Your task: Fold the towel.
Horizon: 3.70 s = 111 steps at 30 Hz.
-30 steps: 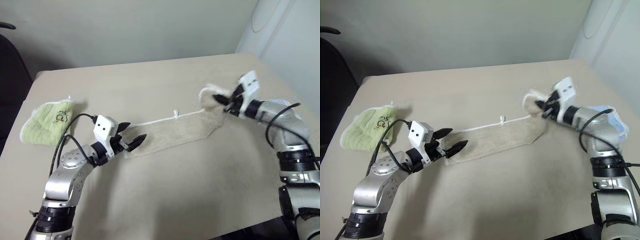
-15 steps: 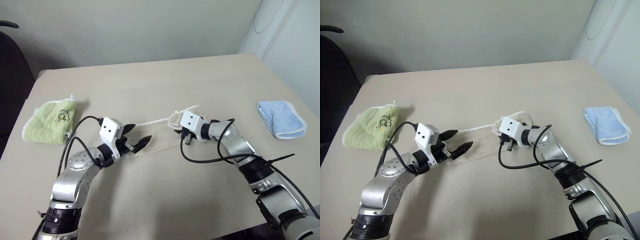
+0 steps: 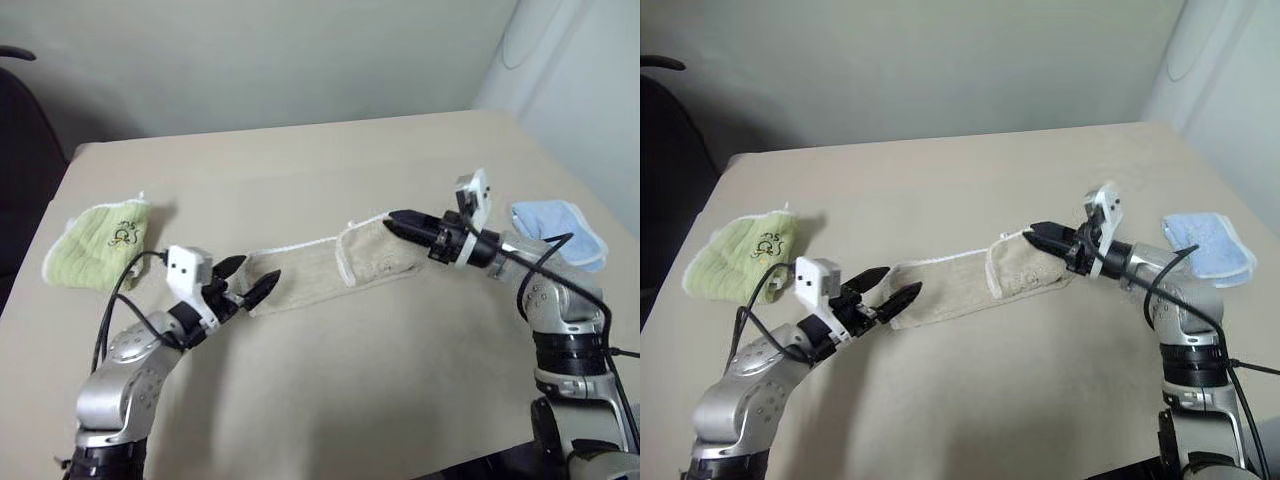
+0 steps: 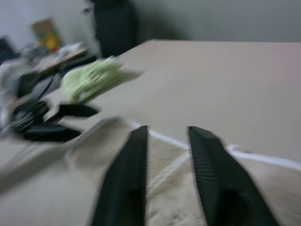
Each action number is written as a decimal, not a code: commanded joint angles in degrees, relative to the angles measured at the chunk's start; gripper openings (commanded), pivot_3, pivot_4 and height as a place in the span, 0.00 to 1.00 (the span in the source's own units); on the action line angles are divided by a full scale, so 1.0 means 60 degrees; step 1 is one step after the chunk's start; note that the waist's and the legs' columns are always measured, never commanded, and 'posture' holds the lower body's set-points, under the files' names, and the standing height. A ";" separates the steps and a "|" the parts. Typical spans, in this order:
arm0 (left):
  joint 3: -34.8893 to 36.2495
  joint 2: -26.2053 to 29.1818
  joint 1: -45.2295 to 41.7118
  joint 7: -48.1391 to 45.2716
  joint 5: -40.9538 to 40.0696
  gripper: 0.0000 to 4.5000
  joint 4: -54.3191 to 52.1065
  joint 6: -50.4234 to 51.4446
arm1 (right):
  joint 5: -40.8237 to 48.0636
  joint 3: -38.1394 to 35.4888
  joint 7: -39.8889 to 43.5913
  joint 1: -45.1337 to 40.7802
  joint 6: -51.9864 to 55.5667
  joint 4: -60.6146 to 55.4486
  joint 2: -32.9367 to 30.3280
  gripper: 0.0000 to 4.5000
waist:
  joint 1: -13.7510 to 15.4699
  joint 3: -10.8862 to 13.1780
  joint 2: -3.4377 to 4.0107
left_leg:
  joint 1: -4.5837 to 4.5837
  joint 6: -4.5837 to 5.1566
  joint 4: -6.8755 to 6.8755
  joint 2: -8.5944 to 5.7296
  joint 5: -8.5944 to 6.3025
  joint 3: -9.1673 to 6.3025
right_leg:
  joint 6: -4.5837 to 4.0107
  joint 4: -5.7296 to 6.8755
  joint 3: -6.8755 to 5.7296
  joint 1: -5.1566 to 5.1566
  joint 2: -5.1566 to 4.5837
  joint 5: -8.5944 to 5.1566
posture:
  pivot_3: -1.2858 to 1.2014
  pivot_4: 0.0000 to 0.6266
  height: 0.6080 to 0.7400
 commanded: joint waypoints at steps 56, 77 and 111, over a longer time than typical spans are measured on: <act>0.1165 -0.0221 0.0045 0.6678 -0.6553 0.00 0.0815 0.2826 | -0.0062 -0.0406 -0.1181 0.0539 -0.2197 0.0973 0.1645 0.00 | 0.0267 0.0007 0.0082 | 0.0154 -0.0019 -0.0057 -0.0068 -0.0016 -0.0027 | -0.0027 0.0002 0.0012 0.0129 -0.0016 -0.0073 | 0.52 0.24 1.00; -0.3458 0.1889 -0.5834 0.1544 -0.3851 0.00 0.0685 0.3793 | -0.0386 -0.1036 -0.2027 -0.0062 -0.3361 0.2666 0.1585 0.00 | 0.0114 0.0039 0.0007 | 0.0134 -0.0075 -0.0163 -0.0013 0.0002 -0.0041 | -0.0056 -0.0003 0.0003 0.0055 0.0017 -0.0073 | 0.52 0.24 1.00; -0.3979 0.0421 -0.5768 -0.1612 0.1776 0.33 0.3127 0.0627 | 0.0005 0.1167 -0.1268 0.0592 -0.1653 -0.0823 0.0964 0.00 | 0.0062 0.0032 -0.0005 | 0.0091 -0.0047 -0.0123 -0.0007 0.0002 -0.0036 | -0.0007 -0.0002 0.0019 0.0023 0.0014 -0.0066 | 0.52 0.24 1.00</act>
